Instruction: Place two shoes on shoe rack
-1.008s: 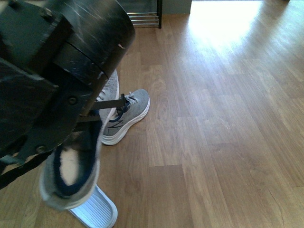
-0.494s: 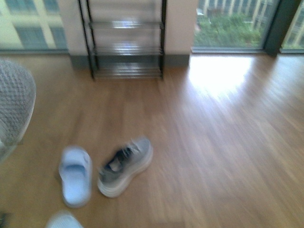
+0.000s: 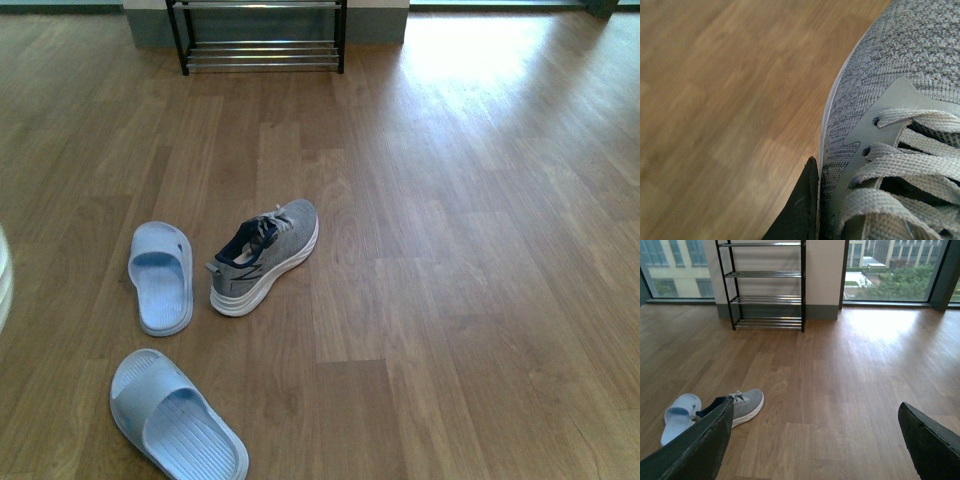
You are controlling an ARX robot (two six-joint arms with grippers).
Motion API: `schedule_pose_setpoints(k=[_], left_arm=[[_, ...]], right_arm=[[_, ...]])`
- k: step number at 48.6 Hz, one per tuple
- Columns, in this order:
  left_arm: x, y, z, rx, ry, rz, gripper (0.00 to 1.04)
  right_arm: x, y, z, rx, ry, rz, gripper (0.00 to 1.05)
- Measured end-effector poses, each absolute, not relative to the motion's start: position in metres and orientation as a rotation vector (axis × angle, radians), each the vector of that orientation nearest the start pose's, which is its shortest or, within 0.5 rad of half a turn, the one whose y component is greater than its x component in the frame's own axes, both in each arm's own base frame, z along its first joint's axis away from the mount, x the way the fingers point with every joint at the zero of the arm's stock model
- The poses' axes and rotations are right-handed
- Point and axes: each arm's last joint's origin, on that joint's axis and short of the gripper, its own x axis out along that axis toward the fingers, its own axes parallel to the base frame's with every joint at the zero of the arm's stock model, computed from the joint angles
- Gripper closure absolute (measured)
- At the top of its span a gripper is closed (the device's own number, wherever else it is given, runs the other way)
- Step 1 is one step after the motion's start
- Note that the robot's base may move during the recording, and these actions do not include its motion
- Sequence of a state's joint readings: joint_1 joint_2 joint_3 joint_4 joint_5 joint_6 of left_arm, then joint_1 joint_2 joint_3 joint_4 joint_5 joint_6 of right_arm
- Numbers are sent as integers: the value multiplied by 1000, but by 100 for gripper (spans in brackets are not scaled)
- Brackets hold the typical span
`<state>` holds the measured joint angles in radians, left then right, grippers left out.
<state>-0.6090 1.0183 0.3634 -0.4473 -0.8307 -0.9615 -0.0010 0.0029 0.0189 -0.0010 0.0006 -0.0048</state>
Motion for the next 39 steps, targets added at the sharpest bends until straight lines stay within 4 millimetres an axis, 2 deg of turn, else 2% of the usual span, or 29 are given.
schedule_pose_setpoints(k=[5, 10, 17, 25, 33, 39], left_arm=[[134, -42, 129, -241, 700, 671, 102], [127, -31, 130, -222, 679, 736, 102], [121, -35, 141, -125, 642, 718, 102], [113, -45, 166, 15, 535, 718, 102], [109, -49, 172, 14, 524, 702, 102], [103, -51, 190, 61, 468, 708, 102]], right_arm=[[97, 0, 170, -5, -15, -1, 9], [97, 0, 170, -4, -15, -2, 9], [97, 0, 170, -4, -15, -2, 9], [97, 0, 170, -4, -15, -1, 9], [97, 0, 170, -4, -15, -2, 9], [97, 0, 170, -4, -15, -2, 9]])
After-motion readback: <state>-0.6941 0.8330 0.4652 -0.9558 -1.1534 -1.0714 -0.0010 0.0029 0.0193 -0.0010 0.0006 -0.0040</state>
